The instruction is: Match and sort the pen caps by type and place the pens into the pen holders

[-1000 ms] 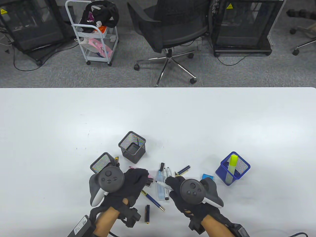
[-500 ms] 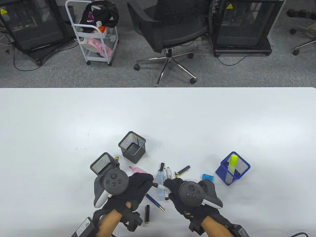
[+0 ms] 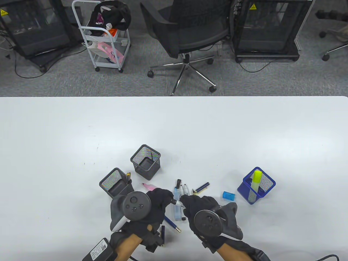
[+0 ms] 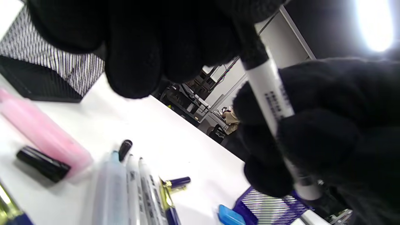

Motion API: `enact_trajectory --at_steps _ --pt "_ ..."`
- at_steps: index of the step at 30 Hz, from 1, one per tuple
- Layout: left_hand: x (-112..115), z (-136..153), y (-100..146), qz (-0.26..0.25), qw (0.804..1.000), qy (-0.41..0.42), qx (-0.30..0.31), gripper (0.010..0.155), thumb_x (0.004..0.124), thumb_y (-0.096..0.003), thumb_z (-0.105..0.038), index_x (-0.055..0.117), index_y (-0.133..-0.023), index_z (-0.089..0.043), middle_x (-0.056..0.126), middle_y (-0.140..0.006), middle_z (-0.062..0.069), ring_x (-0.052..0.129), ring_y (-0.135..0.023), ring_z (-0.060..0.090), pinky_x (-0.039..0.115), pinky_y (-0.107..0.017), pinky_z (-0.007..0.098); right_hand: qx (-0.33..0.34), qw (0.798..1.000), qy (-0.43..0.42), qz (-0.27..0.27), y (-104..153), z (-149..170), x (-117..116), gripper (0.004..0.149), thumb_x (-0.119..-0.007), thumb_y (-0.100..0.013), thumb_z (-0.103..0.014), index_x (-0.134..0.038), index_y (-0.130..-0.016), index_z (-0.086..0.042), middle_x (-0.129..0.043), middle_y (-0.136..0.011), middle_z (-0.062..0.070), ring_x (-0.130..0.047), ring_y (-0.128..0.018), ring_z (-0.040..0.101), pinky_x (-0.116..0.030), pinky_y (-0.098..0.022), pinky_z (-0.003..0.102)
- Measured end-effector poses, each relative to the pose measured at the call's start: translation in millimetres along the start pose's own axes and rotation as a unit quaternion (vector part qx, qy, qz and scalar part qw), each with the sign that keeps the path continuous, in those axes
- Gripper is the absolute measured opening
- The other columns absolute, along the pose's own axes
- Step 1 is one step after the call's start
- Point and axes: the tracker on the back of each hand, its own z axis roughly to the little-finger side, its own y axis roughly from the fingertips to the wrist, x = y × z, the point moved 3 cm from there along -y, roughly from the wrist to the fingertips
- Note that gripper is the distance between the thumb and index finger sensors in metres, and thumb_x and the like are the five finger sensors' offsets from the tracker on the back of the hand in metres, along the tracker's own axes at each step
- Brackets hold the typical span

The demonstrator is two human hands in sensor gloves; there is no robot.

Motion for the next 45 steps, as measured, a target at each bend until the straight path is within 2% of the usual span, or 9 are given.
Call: enact_trajectory --at_steps 3,7,11,15,18,22,26,36,45 --pt "-5.4 3.6 -1.1 -0.006 0.998 0.06 -0.01 0.048 0.071 -0.0473 -0.035 0.081 -0.089 -0.014 0.094 -0.085 0.024 0.106 -0.068 0.042 0.078 -0.052 0.069 0.003 1.0 -0.021 0.005 -2.2 0.7 -1.1 0.054 -0.09 -0.039 -0.033 -0.077 -0.086 -0.01 -0.095 -0.075 0.016 -0.109 -0.052 0.03 -0.086 -0.054 0.053" --pt "-9.2 8.2 0.2 -0.022 0.993 0.115 -0.014 0.046 0.083 -0.0464 -0.032 0.083 -0.09 -0.016 0.1 -0.082 0.023 0.111 -0.065 0.043 0.083 -0.049 0.067 0.014 1.0 -0.012 0.005 -2.7 0.5 -5.1 0.056 -0.091 -0.039 -0.035 -0.075 -0.088 -0.011 -0.093 -0.077 0.014 -0.109 -0.058 0.03 -0.084 -0.056 0.054" --pt "-32.5 4.6 -0.8 -0.051 0.996 0.074 0.001 0.045 0.085 -0.0477 -0.028 0.083 -0.092 -0.021 0.099 -0.084 0.021 0.11 -0.067 0.044 0.082 -0.05 0.067 -0.017 1.0 -0.013 0.0 -2.5 15.4 -3.7 0.062 -0.086 -0.043 -0.039 -0.067 -0.095 -0.011 -0.085 -0.088 0.017 -0.101 -0.072 0.035 -0.079 -0.059 0.059" --pt "-85.5 -9.0 -7.2 -0.122 0.992 -0.003 0.016 0.044 0.085 -0.0486 -0.027 0.084 -0.093 -0.023 0.098 -0.088 0.02 0.108 -0.068 0.043 0.079 -0.051 0.068 -0.063 0.997 -0.023 0.024 2.1 40.6 10.5 0.063 -0.085 -0.044 -0.04 -0.066 -0.096 -0.011 -0.084 -0.089 0.019 -0.099 -0.073 0.036 -0.079 -0.059 0.059" --pt "-112.9 -19.3 -17.6 -0.15 0.987 -0.064 0.01 0.044 0.084 -0.049 -0.028 0.085 -0.093 -0.024 0.098 -0.089 0.019 0.106 -0.071 0.043 0.077 -0.053 0.069 -0.076 0.997 -0.021 0.026 3.9 49.6 14.0 0.063 -0.084 -0.044 -0.041 -0.066 -0.096 -0.011 -0.084 -0.089 0.019 -0.099 -0.073 0.037 -0.078 -0.059 0.059" --pt "-132.3 -22.6 -34.1 -0.179 0.977 -0.111 -0.025 0.045 0.083 -0.049 -0.028 0.086 -0.093 -0.024 0.098 -0.088 0.02 0.104 -0.071 0.043 0.075 -0.055 0.07 -0.085 0.996 -0.019 0.018 3.6 54.0 12.1 0.063 -0.083 -0.045 -0.042 -0.065 -0.097 -0.011 -0.083 -0.089 0.019 -0.099 -0.073 0.037 -0.078 -0.059 0.06" --pt "-131.9 -19.5 -49.3 -0.183 0.969 -0.156 -0.062 0.045 0.083 -0.049 -0.028 0.086 -0.093 -0.023 0.098 -0.088 0.019 0.104 -0.07 0.043 0.075 -0.054 0.07 -0.09 0.996 -0.014 0.01 3.1 56.2 9.8 0.063 -0.083 -0.045 -0.043 -0.066 -0.097 -0.011 -0.084 -0.089 0.02 -0.099 -0.073 0.038 -0.078 -0.059 0.06" --pt "-96.2 -8.9 -89.1 -0.097 0.951 -0.275 -0.099 0.045 0.083 -0.0484 -0.032 0.088 -0.092 -0.021 0.102 -0.086 0.016 0.104 -0.073 0.04 0.072 -0.058 0.07 -0.104 0.994 -0.016 0.008 4.5 66.3 11.4 0.063 -0.082 -0.045 -0.044 -0.066 -0.097 -0.011 -0.084 -0.089 0.019 -0.098 -0.074 0.038 -0.077 -0.059 0.061" --pt "-73.9 8.4 -101.8 -0.031 0.93 -0.336 -0.143 0.046 0.082 -0.0478 -0.038 0.09 -0.09 -0.023 0.103 -0.086 0.011 0.096 -0.083 0.042 0.064 -0.064 0.074 -0.106 0.994 -0.017 0.005 4.9 68.7 12.2 0.063 -0.082 -0.046 -0.045 -0.066 -0.097 -0.011 -0.084 -0.09 0.02 -0.098 -0.074 0.039 -0.076 -0.06 0.062"
